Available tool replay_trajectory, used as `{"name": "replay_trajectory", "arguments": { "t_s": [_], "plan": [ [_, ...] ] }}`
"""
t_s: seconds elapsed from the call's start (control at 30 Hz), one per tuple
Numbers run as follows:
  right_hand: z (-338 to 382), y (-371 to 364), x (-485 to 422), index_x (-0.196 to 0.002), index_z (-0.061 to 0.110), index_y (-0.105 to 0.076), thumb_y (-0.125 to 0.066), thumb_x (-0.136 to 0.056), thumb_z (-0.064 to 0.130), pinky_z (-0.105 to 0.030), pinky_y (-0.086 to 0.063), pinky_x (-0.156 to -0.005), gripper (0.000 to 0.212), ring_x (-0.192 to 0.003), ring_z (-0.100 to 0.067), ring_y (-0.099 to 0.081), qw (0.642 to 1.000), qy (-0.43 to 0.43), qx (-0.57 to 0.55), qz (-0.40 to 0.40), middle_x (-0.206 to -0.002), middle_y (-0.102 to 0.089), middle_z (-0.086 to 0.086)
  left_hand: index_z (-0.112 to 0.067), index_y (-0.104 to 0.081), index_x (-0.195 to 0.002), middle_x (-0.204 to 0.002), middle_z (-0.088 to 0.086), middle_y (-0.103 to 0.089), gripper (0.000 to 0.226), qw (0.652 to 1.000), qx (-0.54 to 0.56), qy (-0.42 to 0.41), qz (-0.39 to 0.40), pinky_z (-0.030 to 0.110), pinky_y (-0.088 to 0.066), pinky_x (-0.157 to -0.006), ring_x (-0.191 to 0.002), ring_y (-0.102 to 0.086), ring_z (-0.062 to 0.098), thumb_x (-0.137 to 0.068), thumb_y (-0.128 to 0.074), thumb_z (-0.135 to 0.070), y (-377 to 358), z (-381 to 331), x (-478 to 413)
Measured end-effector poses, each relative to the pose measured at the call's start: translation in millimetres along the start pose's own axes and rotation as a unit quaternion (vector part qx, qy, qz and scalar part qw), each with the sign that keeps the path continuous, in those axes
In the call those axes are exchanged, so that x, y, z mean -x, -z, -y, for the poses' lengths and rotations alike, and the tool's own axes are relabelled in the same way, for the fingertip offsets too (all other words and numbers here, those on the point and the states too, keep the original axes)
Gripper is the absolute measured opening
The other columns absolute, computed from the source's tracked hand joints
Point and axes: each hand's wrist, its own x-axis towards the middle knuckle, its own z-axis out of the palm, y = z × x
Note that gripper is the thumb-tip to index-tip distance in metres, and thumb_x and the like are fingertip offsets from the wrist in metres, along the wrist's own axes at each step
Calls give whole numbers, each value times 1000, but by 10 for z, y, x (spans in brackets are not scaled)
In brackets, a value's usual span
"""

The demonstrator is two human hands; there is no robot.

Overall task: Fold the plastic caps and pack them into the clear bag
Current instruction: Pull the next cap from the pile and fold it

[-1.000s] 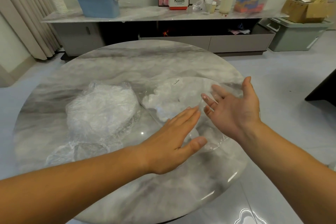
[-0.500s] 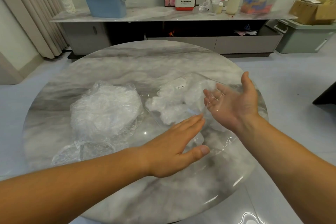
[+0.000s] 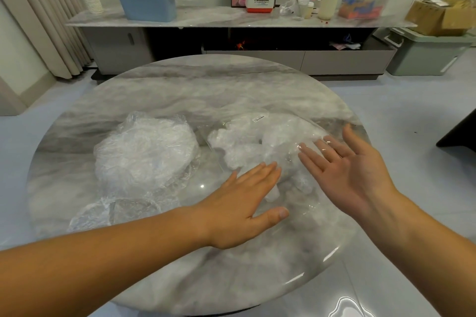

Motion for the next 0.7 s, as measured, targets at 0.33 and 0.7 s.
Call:
{"name": "replay_trajectory", "arguments": {
  "t_s": [0.33,0.7],
  "plan": [
    [-120,44,309,-95,6,-63,-48,-105,40,-40,-57,-73,38,-75,-24,-73,973,66,211,-64,-84,-70,-12,-47,-23,-154,-166,-14,12,67,998,64,10,-3,43,16,-123,-146,27,-3,-93,-21,-74,12,58,-24],
    [-789,-428,592,-97,16,-73,-51,-100,49,-43,-59,-86,40,-93,-19,-70,784,108,550,266,-98,-73,-2,-35,-63,-108,-108,-17,-58,31,964,24,184,-188,30,-48,-93,-101,-54,3,-97,-41,-55,193,620,907]
  ]
}}
